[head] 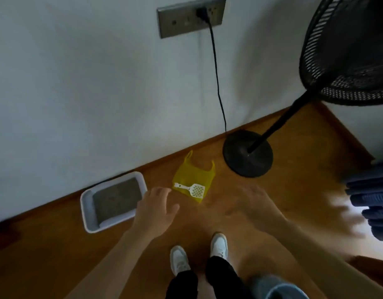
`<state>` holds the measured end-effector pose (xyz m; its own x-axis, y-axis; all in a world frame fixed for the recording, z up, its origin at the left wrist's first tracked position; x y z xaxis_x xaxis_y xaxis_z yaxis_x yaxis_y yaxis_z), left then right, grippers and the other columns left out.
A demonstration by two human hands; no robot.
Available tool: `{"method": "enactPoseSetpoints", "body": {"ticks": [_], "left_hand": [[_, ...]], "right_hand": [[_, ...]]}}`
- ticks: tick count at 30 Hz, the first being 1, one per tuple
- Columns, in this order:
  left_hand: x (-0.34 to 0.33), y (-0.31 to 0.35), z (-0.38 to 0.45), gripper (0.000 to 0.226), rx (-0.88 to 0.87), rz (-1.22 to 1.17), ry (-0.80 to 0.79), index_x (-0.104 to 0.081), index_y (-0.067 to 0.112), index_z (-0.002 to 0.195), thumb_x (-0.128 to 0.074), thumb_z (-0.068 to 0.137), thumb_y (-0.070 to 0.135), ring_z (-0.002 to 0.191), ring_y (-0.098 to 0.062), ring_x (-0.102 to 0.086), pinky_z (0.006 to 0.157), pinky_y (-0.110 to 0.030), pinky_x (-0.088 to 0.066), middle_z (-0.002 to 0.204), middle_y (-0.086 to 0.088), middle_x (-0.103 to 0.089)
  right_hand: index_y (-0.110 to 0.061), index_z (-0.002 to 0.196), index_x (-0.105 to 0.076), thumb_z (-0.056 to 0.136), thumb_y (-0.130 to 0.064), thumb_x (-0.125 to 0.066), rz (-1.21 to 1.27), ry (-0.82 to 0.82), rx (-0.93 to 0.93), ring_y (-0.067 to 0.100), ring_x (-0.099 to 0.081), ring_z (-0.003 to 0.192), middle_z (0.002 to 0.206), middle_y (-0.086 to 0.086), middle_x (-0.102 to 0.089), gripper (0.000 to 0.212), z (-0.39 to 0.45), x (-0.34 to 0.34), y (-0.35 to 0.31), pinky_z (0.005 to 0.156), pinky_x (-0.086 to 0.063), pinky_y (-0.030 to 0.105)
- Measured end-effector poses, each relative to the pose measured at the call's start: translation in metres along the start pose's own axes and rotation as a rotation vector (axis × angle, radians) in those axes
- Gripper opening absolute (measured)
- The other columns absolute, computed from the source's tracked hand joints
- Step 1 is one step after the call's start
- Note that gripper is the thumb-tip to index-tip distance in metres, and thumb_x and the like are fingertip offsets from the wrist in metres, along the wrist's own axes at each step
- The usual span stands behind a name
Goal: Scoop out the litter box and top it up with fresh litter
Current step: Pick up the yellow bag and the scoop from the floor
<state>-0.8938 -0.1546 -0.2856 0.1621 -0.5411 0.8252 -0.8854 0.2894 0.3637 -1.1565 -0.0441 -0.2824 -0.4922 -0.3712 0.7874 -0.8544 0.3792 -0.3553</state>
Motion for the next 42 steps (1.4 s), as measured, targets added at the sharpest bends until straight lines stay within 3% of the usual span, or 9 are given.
{"method": "enactPoseSetpoints", "body": {"ticks": [3,5,9,12,16,24,33,37,42], "left_hand": [[-0.057,-0.019,0.043,0.054,0.024,-0.002,-0.026,-0.039,0.027,0.143,-0.045,0.097,0.054,0.129,-0.019,-0.045,0.103,-0.039,-0.044,0.142,0.003,-0.046],[-0.105,-0.034,0.074,0.053,0.037,-0.011,-0.063,-0.038,0.027,0.144,-0.046,0.098,0.052,0.129,-0.018,-0.045,0.104,-0.040,-0.042,0.142,0.003,-0.046],[-0.201,-0.068,0.131,0.052,0.027,-0.016,-0.084,-0.036,0.029,0.145,-0.047,0.098,0.049,0.131,-0.014,-0.042,0.104,-0.034,-0.037,0.143,0.006,-0.045],[-0.266,-0.096,0.179,0.051,0.019,-0.025,-0.082,-0.037,0.030,0.144,-0.048,0.098,0.048,0.126,-0.013,-0.047,0.104,-0.034,-0.040,0.141,0.006,-0.045],[-0.344,-0.131,0.250,0.048,-0.016,0.005,-0.039,-0.039,0.030,0.142,-0.049,0.097,0.046,0.126,-0.015,-0.045,0.103,-0.036,-0.043,0.137,0.006,-0.048],[-0.472,-0.181,0.370,0.045,-0.146,0.025,0.096,-0.045,0.029,0.139,-0.054,0.097,0.038,0.127,-0.016,-0.043,0.098,-0.034,-0.044,0.140,0.008,-0.045],[-0.532,-0.197,0.442,0.037,-0.376,0.143,0.158,-0.063,0.025,0.124,-0.071,0.088,0.020,0.113,-0.019,-0.052,0.089,-0.038,-0.049,0.120,0.006,-0.056],[-0.536,-0.195,0.457,0.029,-0.443,0.230,0.155,-0.068,0.023,0.105,-0.075,0.080,0.011,0.098,-0.021,-0.057,0.077,-0.039,-0.051,0.104,0.005,-0.059],[-0.541,-0.191,0.461,0.030,-0.508,0.284,0.121,-0.062,0.025,0.104,-0.073,0.082,0.008,0.098,-0.019,-0.054,0.077,-0.034,-0.048,0.105,0.005,-0.056]], "right_hand": [[-0.031,0.135,-0.051,0.101,-0.048,-0.039,0.020,-0.071,-0.030,0.019,-0.026,0.139,0.148,-0.008,-0.032,0.040,0.054,-0.051,0.029,0.115,-0.029,0.043],[-0.034,0.129,-0.056,0.091,-0.075,-0.018,0.025,-0.056,0.001,0.018,-0.024,0.142,0.150,-0.013,-0.032,0.067,0.089,-0.087,0.048,0.115,-0.028,0.043],[-0.032,0.141,-0.043,0.097,-0.053,-0.037,0.076,-0.014,-0.018,0.018,-0.037,0.131,0.142,-0.008,-0.039,0.048,0.156,-0.162,0.087,0.107,-0.034,0.033],[-0.032,0.142,-0.040,0.087,-0.064,-0.025,0.045,0.006,0.009,0.018,-0.040,0.128,0.142,-0.007,-0.040,0.065,0.205,-0.217,0.110,0.106,-0.036,0.034],[-0.040,0.137,-0.041,0.094,-0.053,-0.039,0.047,0.010,0.027,0.017,-0.037,0.130,0.142,-0.011,-0.038,0.045,0.271,-0.293,0.151,0.105,-0.037,0.038],[-0.033,0.137,-0.043,0.089,-0.069,-0.018,-0.047,0.068,0.034,0.023,-0.046,0.124,0.137,-0.004,-0.045,0.064,0.403,-0.439,0.237,0.100,-0.043,0.046],[-0.029,0.144,-0.038,0.093,-0.058,-0.036,-0.040,0.136,-0.048,0.028,-0.047,0.123,0.137,0.002,-0.046,0.059,0.481,-0.491,0.257,0.098,-0.045,0.048],[-0.020,0.137,-0.047,0.097,-0.047,-0.045,-0.093,0.149,-0.053,0.026,-0.047,0.123,0.135,0.004,-0.048,0.048,0.491,-0.488,0.253,0.099,-0.044,0.043],[-0.015,0.127,-0.056,0.097,-0.039,-0.050,-0.053,0.209,-0.043,0.024,-0.053,0.117,0.129,0.003,-0.053,0.039,0.489,-0.474,0.246,0.095,-0.045,0.038]]}}
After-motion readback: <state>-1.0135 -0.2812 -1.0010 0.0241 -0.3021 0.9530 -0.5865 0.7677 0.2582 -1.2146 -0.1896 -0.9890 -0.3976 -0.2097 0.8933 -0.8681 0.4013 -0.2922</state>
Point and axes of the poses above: each hand's wrist, its own z-axis towards the middle knuckle, its own x-axis out of the back of the hand, y = z × x, the point moved 8 cm from there along z, towards the middle knuckle
